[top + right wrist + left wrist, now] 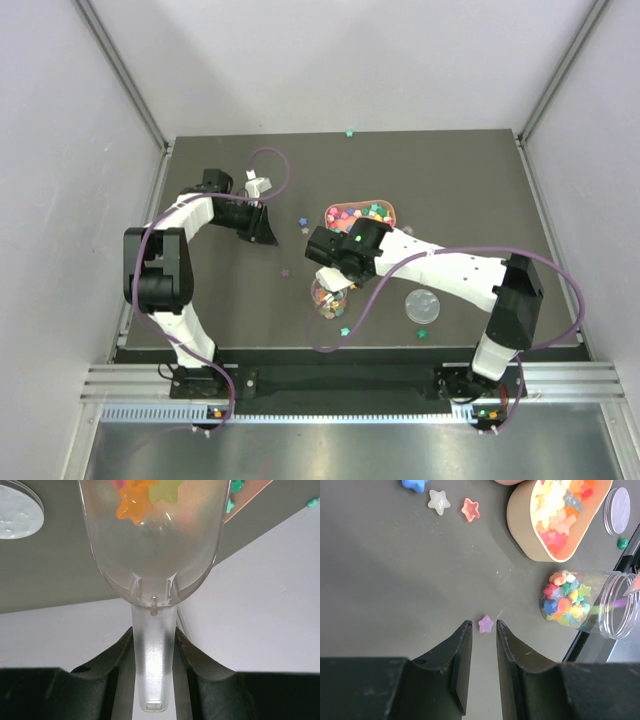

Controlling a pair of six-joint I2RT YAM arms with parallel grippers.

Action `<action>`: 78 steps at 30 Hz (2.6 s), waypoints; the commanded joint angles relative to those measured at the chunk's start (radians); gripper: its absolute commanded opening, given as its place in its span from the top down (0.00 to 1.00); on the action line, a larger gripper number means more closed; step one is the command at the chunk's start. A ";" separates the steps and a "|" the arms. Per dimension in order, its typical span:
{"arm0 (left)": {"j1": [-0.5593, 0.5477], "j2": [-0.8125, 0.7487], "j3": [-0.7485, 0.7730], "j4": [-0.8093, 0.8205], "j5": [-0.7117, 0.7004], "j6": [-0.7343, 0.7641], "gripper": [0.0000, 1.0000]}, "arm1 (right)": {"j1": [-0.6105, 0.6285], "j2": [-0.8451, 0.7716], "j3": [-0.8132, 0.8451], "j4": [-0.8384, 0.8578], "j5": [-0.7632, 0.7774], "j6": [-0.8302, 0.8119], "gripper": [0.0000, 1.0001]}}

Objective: Pack the candies
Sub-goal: Place the fake candies in the packing bottle, then adjust the spatula.

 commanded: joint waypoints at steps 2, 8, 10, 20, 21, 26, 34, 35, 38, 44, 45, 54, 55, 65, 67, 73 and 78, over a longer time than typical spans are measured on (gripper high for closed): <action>0.010 -0.048 0.007 0.025 0.035 -0.001 0.69 | 0.025 -0.037 0.046 -0.122 0.061 -0.013 1.00; 0.010 -0.051 0.015 0.025 0.034 -0.006 0.69 | 0.026 -0.035 0.046 -0.122 0.082 -0.030 1.00; 0.010 -0.051 0.019 0.025 0.032 -0.007 0.69 | 0.028 -0.034 0.053 -0.122 0.092 -0.039 1.00; 0.013 -0.049 0.070 -0.041 0.015 0.017 0.69 | 0.052 -0.035 0.122 -0.125 0.167 -0.111 1.00; 0.013 -0.051 0.075 -0.049 0.012 0.022 0.69 | 0.056 -0.035 0.119 -0.125 0.165 -0.122 1.00; 0.013 -0.036 0.114 -0.095 -0.003 0.040 0.69 | 0.056 -0.047 0.083 -0.122 0.142 -0.113 1.00; 0.011 -0.031 0.147 -0.116 0.011 0.013 0.69 | -0.157 -0.049 0.126 -0.119 -0.002 -0.091 1.00; 0.010 -0.029 0.150 -0.116 0.014 0.011 0.69 | -0.196 -0.037 0.146 -0.119 -0.011 -0.105 1.00; -0.006 -0.017 0.154 -0.112 0.009 0.008 0.69 | -0.328 0.011 0.191 -0.120 -0.029 -0.116 1.00; -0.087 0.003 0.167 -0.102 -0.031 0.009 0.74 | -0.402 0.080 0.137 -0.119 0.040 -0.102 1.00; -0.096 0.004 0.170 -0.102 -0.034 0.011 0.74 | -0.402 0.103 0.140 -0.120 0.055 -0.099 1.00; -0.144 0.026 0.237 -0.115 -0.034 -0.020 0.78 | -0.402 0.181 0.114 -0.122 0.174 -0.099 1.00; -0.144 0.027 0.245 -0.113 -0.031 -0.020 0.79 | -0.399 0.178 0.103 -0.122 0.181 -0.103 1.00; -0.147 0.035 0.406 -0.061 0.181 -0.162 0.57 | -0.402 0.242 0.434 -0.120 -0.069 -0.075 1.00; -0.151 0.052 0.467 -0.043 0.227 -0.243 0.54 | -0.399 0.247 0.477 -0.117 -0.172 -0.054 1.00; -0.151 0.116 0.529 0.002 0.236 -0.406 0.51 | -0.380 0.186 0.470 -0.030 -0.348 0.005 1.00; -0.153 0.142 0.478 0.062 0.282 -0.469 0.49 | -0.369 0.164 0.465 0.007 -0.405 0.035 1.00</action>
